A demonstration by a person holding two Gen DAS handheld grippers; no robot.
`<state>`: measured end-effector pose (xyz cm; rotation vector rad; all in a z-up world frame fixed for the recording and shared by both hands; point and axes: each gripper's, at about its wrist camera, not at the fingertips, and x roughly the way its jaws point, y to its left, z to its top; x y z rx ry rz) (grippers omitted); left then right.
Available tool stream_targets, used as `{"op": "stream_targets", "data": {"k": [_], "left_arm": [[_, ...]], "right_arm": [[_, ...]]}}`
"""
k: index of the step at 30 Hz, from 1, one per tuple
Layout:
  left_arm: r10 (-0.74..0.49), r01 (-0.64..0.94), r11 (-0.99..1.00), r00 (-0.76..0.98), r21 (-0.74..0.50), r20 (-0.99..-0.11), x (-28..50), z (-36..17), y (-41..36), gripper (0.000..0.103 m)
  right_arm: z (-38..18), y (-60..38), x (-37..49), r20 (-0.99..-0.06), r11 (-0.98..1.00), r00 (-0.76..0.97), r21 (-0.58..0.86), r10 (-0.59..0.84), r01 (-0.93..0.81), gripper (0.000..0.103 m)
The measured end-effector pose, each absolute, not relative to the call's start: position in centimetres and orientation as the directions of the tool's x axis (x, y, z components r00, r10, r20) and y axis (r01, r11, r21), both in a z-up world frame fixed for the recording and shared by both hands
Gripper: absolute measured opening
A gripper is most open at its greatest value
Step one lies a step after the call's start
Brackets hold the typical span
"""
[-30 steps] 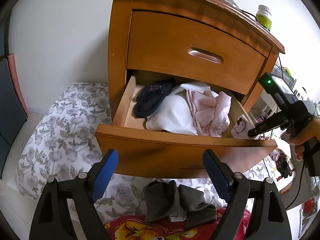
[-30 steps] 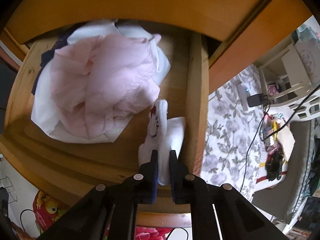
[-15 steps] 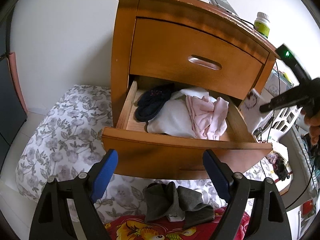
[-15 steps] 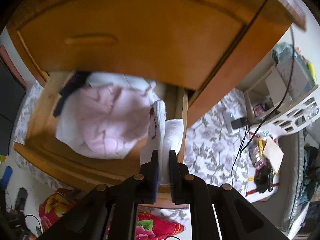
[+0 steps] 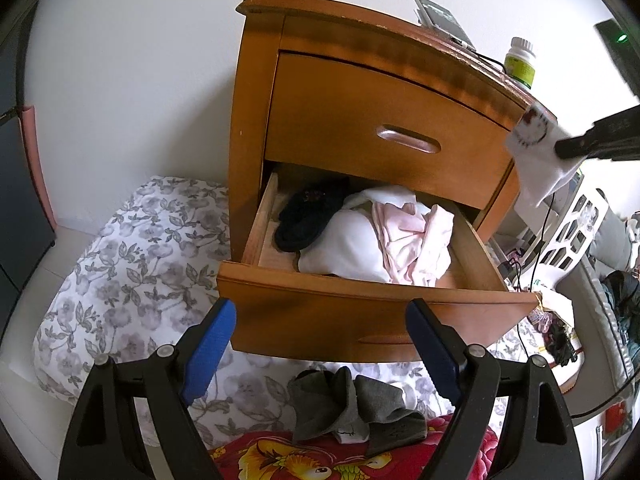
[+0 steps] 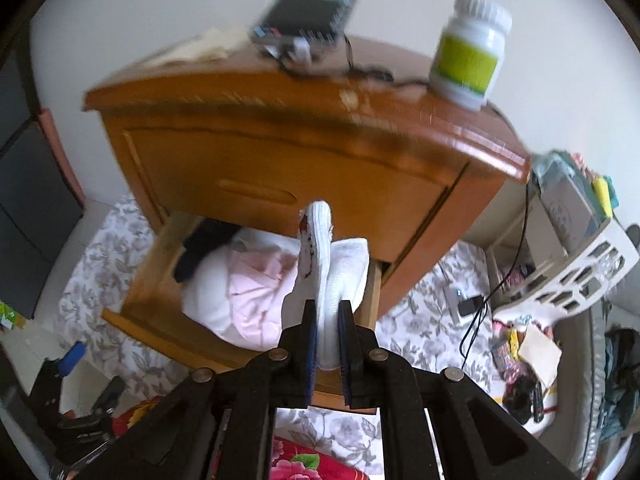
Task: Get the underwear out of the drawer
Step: 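Lift the white sock out of the drawer with the right gripper, then lower the white sock onto the bedsheet beside the grey sock and open the right gripper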
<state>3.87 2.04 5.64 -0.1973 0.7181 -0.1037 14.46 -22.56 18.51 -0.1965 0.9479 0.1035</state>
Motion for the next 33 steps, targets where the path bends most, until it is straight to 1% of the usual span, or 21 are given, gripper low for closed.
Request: {"op": "stream_targets", "data": {"k": [5,10,15,18,24,33], "left_arm": [[-0.157,0.024,0.977,0.755,-0.212,-0.637,3.6,6.0,2.1,0.087],[-0.153,0.027,0.979,0.758,-0.204,-0.634,3.4,6.2,2.0,0.087],[-0.148,0.023,0.98,0.756,-0.2,-0.637,3.5,6.2,2.1,0.087],[-0.146,0.022,0.98,0.755,-0.198,-0.639,3.5,6.2,2.1,0.087],[-0.146,0.021,0.98,0.752,-0.197,-0.643,3.6,6.0,2.3,0.087],[-0.139,0.019,0.983,0.729,-0.183,-0.67,4.0,5.2,2.5,0.087]], "right_arm": [[20.2,-22.3,12.0,-0.788,0.974,0.614,-0.11,0.037,-0.2,0.01],[20.1,-22.0,9.6,-0.788,0.968,0.61,-0.079,0.085,-0.237,0.01],[18.9,-20.7,7.0,-0.804,0.946,0.584,-0.096,0.109,-0.309,0.01],[17.2,-19.5,6.0,-0.829,0.928,0.547,-0.102,0.12,-0.358,0.01],[11.4,-17.7,4.9,-0.897,0.901,0.42,-0.06,0.141,-0.43,0.01],[4.7,-17.3,6.1,-0.942,0.915,0.303,0.011,0.145,-0.403,0.01]]}}
